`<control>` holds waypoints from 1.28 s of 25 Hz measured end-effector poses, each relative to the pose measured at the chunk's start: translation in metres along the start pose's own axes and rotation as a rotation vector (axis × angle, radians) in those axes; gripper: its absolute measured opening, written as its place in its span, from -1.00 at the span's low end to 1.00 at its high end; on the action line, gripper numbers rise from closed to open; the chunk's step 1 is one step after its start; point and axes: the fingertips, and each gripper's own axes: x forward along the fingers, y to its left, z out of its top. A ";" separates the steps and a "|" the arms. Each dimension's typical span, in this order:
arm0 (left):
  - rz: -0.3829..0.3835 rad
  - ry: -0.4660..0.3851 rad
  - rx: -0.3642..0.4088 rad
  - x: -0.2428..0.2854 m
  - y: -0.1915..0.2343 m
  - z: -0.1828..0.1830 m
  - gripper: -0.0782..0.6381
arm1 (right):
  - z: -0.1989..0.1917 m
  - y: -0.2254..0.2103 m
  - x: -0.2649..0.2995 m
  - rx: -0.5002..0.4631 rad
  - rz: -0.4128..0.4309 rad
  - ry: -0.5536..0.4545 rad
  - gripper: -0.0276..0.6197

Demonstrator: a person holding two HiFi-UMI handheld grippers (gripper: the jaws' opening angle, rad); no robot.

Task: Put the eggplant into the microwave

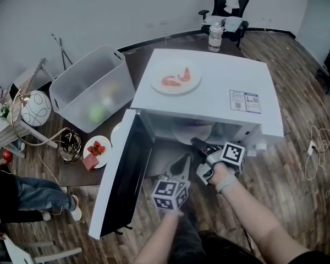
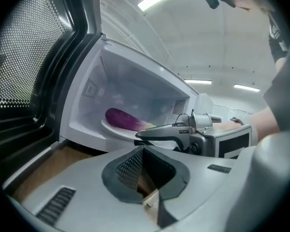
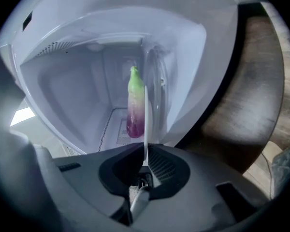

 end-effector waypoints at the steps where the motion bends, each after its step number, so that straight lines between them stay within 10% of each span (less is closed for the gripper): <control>1: 0.003 -0.001 0.001 0.002 0.002 0.001 -0.78 | -0.001 0.000 0.000 -0.004 0.000 0.004 -0.84; 10: 0.004 0.032 0.028 0.022 0.013 0.010 -0.78 | -0.012 0.012 -0.008 -0.182 0.014 0.113 -0.55; 21: 0.010 0.039 -0.001 0.032 0.022 0.016 -0.78 | -0.020 0.008 -0.018 -0.627 -0.134 0.283 -0.86; 32: 0.009 0.046 -0.003 0.031 0.024 0.012 -0.78 | -0.006 0.005 0.000 -0.594 -0.165 0.254 -0.91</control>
